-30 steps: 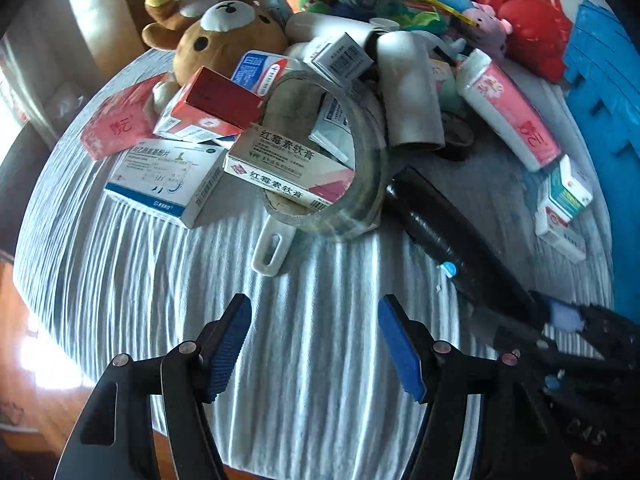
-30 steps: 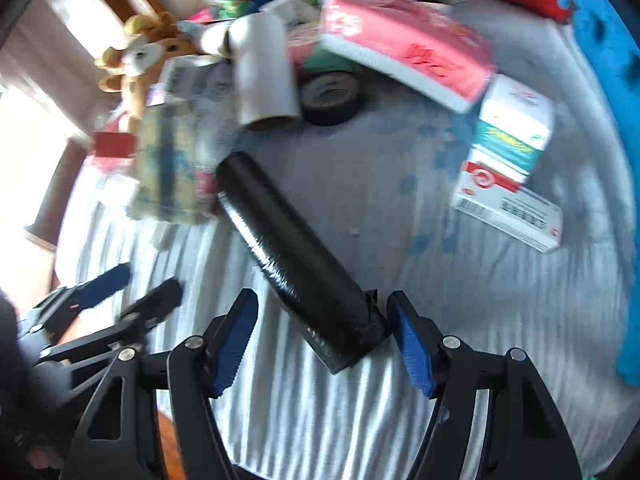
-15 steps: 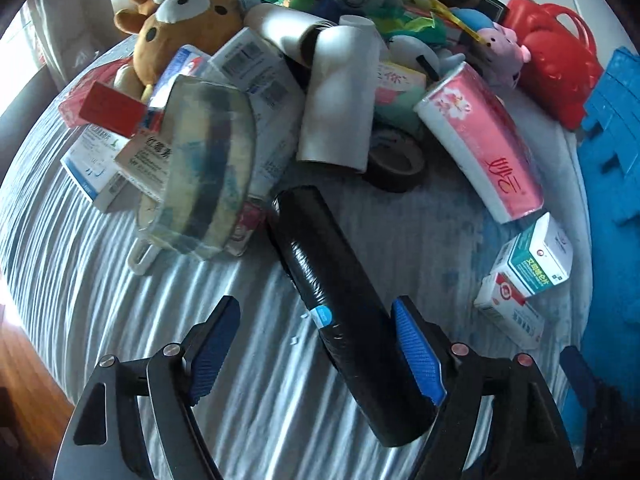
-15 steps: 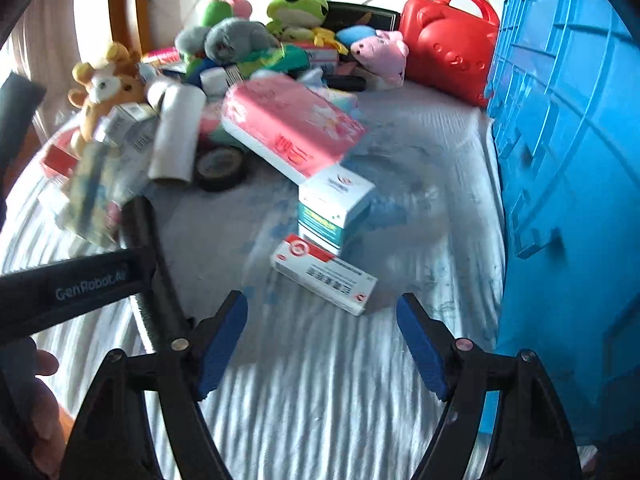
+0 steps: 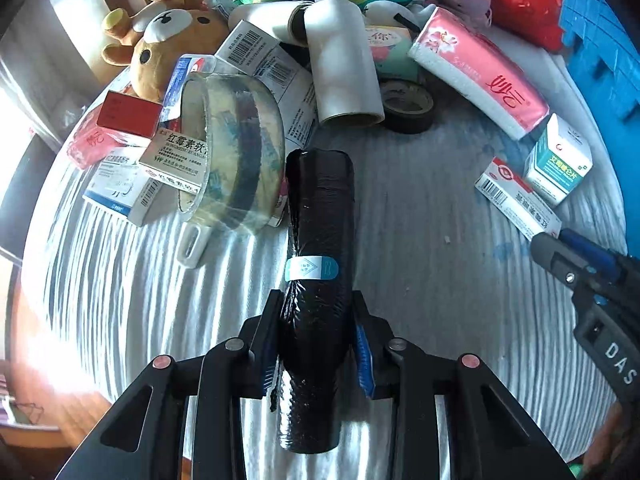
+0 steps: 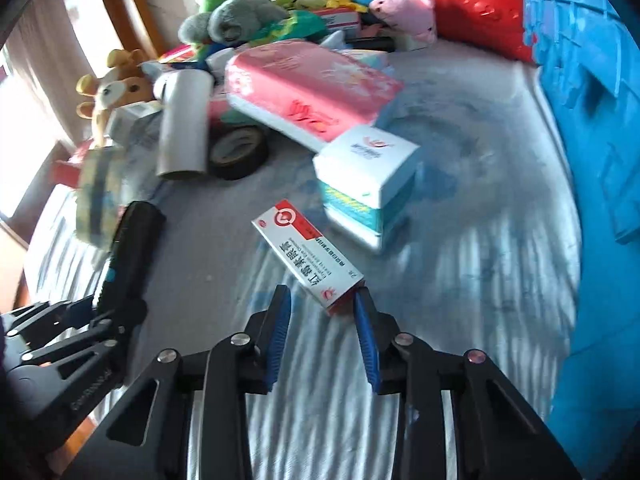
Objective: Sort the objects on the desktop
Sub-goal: 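Close the right tool on the red-white ointment box while the left tool holds the black roll, then lift the black roll and ointment box with both tools and carry them over the crate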
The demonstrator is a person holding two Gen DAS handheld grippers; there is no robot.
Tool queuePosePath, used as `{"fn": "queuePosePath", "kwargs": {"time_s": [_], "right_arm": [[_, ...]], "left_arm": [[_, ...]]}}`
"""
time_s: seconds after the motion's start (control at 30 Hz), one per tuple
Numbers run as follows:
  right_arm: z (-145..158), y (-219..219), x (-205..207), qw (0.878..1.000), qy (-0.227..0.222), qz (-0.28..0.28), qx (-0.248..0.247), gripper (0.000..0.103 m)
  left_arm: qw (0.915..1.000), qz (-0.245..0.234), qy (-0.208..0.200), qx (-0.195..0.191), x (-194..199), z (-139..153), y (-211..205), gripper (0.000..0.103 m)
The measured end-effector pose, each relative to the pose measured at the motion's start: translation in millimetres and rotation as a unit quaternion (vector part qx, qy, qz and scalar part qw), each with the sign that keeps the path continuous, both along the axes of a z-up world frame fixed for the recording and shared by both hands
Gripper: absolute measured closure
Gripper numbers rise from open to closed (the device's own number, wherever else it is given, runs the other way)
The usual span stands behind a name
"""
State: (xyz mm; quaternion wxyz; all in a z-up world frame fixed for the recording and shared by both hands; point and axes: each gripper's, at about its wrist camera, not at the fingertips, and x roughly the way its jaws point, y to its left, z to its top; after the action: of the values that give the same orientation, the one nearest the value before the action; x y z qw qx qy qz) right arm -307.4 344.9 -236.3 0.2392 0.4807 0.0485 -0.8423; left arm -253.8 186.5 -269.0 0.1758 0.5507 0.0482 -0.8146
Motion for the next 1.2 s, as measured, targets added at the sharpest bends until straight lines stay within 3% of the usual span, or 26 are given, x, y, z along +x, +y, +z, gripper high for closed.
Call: {"fn": "queuePosePath", "kwargs": {"time_s": [0.07,0.1,0.17,0.23,0.27,0.3,0.43,0.7,0.9,1.03,1.2], "right_arm": [[7.1,0.5,0.4,1.0,0.01,0.01,-0.004,0.071],[6.6,-1.5,-3.0,1.0,0.011,0.015,-0.001,0.066],[4.0,-6.3,-11.0,1.0,0.009,0.024,0.009,0.049],[-5.9,-14.7,-17.0,0.999,-0.009,0.044,0.02,0.047],[-7.7,-17.5,-13.1,0.998,-0.014,0.051,0.027,0.053],[-8.6,-19.9,-8.1,0.998,-0.016,0.058,0.034,0.075],[-7.9,-26.2,7.7,0.995,-0.008,0.079,0.058,0.075],[-16.5,-46.8,-9.1,0.993,0.001,0.095,0.074,0.077],[1.3,-44.5,2.1,0.993,0.03,0.086,0.073,0.077],[38.2,-40.3,10.0,0.994,0.067,0.071,0.058,0.077],[102.9,-47.8,28.9,0.99,0.128,0.053,0.037,0.077]], "left_arm": [[1.0,0.008,0.004,0.002,-4.2,-0.1,-4.1,0.058],[0.9999,0.012,0.006,0.004,-6.9,-0.5,-6.2,0.053],[0.9998,0.013,0.011,0.008,-11.7,-2.7,-8.9,0.052],[0.9998,0.003,0.011,0.018,-11.7,-1.9,-7.9,0.07],[0.9999,0.004,0.009,0.014,-9.7,-1.6,-7.1,0.07],[0.9999,0.005,0.01,0.013,-7.3,-1.9,-7.0,0.07],[0.9998,0.011,0.014,0.013,-9.2,-2.5,-8.8,0.068],[0.9995,0.004,0.028,0.014,-17.6,1.1,-13.1,0.071],[0.9967,-0.015,0.08,-0.004,-11.9,41.6,-12.4,0.071],[0.9928,-0.019,0.118,-0.009,-12.1,76.0,-13.0,0.071],[0.9847,-0.031,0.171,-0.02,25.4,140.2,-17.0,0.071]]}}
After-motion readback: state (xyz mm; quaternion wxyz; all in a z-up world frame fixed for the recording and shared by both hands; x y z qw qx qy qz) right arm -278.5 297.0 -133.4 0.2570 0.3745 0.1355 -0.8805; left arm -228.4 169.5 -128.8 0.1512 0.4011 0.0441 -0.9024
